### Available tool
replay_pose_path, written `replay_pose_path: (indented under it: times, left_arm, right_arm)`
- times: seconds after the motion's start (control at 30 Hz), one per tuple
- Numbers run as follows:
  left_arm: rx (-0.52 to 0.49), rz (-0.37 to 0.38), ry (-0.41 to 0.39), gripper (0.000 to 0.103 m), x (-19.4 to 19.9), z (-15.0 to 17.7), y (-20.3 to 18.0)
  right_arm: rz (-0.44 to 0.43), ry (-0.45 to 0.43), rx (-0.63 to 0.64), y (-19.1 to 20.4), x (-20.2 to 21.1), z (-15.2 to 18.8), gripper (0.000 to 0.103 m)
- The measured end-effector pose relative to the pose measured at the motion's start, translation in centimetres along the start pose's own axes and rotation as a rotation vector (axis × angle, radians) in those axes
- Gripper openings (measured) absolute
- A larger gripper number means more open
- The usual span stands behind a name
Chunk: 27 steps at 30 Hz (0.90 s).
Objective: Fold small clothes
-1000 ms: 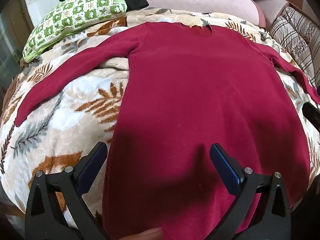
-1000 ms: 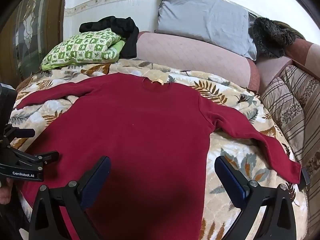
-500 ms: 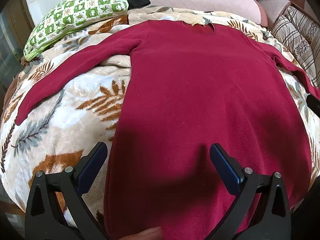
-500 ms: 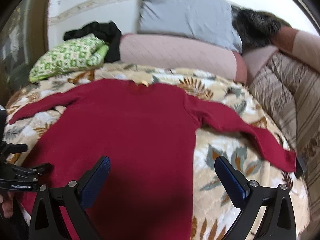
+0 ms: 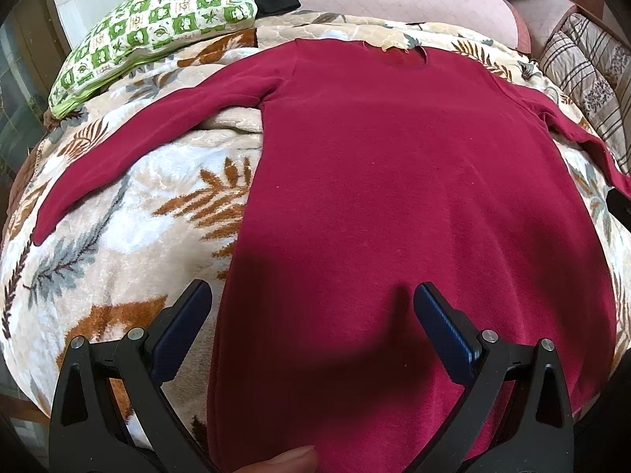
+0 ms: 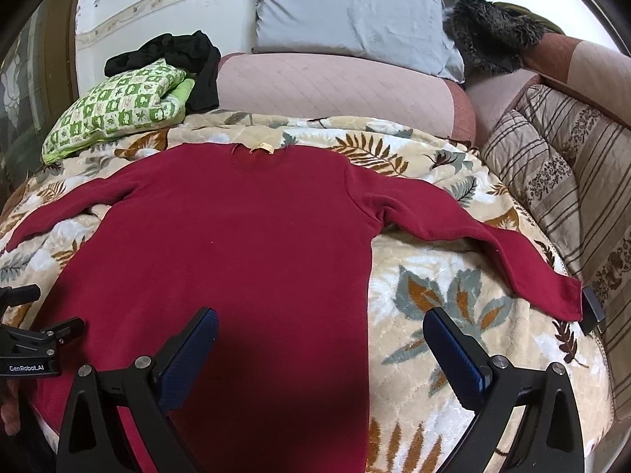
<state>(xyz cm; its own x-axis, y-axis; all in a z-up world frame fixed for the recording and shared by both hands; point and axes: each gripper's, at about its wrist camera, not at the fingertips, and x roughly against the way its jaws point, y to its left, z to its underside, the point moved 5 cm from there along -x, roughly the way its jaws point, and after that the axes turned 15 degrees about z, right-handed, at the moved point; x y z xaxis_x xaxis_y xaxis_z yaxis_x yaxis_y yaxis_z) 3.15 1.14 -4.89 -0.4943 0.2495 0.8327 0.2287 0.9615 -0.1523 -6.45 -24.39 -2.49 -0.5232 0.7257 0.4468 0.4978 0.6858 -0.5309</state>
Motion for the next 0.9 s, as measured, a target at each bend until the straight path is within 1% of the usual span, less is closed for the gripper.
replay_pose_path:
  times: [0.6, 0.73, 0.9]
  left_arm:
    - [-0.006, 0.002, 0.000, 0.103, -0.01, 0.04, 0.06]
    - [-0.005, 0.002, 0.000, 0.103, 0.00, 0.05, 0.12]
    - [0.001, 0.002, 0.002, 0.103, -0.03, 0.17, 0.32]
  right_arm:
    - [0.003, -0.021, -0.008, -0.19, 0.38, -0.25, 0.103]
    - [-0.007, -0.006, -0.021, -0.16, 0.09, -0.15, 0.103]
    - [-0.026, 0.022, 0.002, 0.51, -0.45, 0.30, 0.103]
